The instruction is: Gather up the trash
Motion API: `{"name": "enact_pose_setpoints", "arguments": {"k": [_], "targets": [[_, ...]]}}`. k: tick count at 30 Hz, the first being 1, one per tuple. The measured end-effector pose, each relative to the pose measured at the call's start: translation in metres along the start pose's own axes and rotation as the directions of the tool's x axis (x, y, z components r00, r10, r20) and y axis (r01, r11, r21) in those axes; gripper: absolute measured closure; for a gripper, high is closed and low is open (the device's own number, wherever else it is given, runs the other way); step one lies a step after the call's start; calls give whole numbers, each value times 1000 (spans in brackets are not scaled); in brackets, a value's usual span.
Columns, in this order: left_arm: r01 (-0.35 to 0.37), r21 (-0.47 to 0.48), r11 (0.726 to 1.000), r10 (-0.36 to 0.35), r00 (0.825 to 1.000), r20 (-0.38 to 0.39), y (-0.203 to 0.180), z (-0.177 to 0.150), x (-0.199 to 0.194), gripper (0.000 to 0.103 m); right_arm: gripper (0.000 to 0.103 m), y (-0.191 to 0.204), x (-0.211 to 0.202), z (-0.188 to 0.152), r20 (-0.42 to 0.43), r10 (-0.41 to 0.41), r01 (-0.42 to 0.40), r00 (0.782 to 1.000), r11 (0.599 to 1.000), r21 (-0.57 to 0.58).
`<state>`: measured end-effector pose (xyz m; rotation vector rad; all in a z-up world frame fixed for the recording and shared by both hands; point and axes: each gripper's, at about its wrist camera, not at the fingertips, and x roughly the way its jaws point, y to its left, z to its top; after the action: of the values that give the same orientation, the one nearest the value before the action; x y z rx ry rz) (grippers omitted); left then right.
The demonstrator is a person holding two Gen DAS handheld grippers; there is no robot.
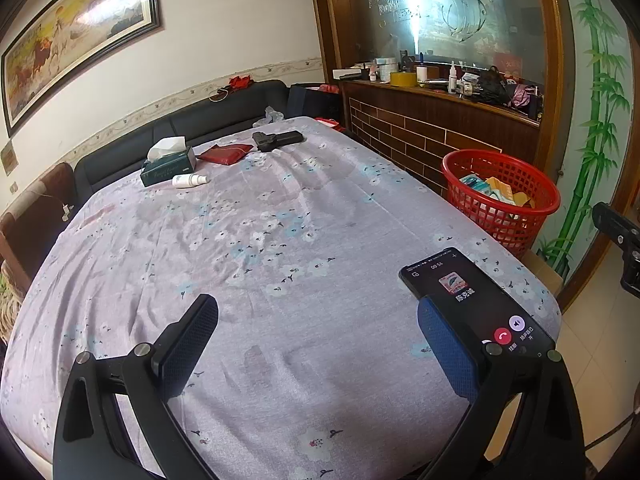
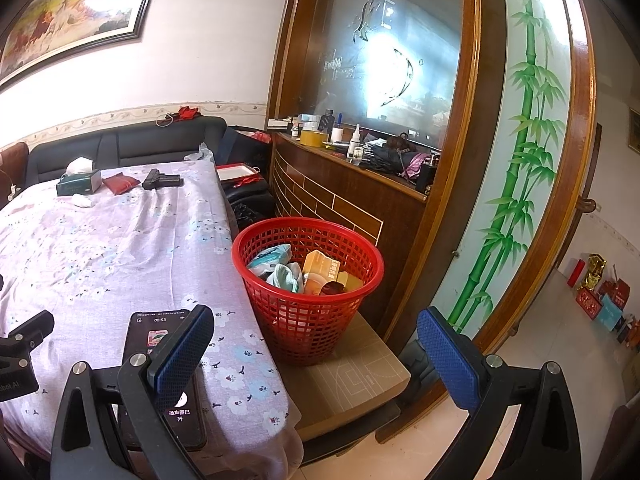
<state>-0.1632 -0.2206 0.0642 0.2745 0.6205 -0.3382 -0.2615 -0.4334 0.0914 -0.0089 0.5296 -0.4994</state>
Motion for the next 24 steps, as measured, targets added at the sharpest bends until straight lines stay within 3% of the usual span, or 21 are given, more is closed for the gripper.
{"name": "enact_pose_setpoints", "arguments": {"k": [15,20,24], "targets": [[-28,-66,997,28,1000,2,25,2,-6,4,0,17,-3,13,31,37,-36,999,999,-32],[-78,-116,990,77,997,-13,61,2,-9,4,0,42,-7,31,37,148,-146,988,989,-38],[-133,-174,976,122,990,-70,108,-5,-6,4,0,86,-4,46,-7,298,-298,954,953,-60]]}}
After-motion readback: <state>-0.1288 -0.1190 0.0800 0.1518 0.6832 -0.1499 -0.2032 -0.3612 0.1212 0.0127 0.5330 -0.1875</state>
